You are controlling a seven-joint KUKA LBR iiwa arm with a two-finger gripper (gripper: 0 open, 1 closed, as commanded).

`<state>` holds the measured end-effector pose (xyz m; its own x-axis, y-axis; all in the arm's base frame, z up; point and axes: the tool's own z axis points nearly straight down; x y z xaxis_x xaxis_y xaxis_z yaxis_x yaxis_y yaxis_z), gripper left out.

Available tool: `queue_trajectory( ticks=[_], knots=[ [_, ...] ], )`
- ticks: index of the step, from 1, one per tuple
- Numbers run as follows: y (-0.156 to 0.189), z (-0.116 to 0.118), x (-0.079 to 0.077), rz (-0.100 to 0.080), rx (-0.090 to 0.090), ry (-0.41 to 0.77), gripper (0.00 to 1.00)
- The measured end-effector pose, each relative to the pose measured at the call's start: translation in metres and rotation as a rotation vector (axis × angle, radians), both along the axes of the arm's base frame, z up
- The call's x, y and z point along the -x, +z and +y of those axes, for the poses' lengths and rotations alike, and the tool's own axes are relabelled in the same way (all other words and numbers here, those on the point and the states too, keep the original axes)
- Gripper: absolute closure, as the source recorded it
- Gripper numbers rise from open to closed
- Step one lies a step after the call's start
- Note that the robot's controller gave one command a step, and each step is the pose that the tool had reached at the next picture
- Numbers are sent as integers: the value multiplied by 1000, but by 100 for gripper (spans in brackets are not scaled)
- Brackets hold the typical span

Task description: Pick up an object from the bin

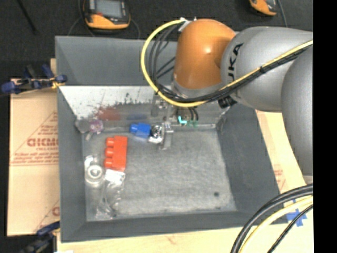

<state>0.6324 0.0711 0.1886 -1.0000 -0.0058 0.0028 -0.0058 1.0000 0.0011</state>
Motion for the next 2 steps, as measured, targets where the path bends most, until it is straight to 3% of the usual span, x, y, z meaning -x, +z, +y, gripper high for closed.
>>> queue_trajectory(
  ticks=[1,2],
  knots=[
    [-116,-9,-8,-20,-3,-214,0],
    [-86,15,-20,-10,-2,-269,0]
  ],
)
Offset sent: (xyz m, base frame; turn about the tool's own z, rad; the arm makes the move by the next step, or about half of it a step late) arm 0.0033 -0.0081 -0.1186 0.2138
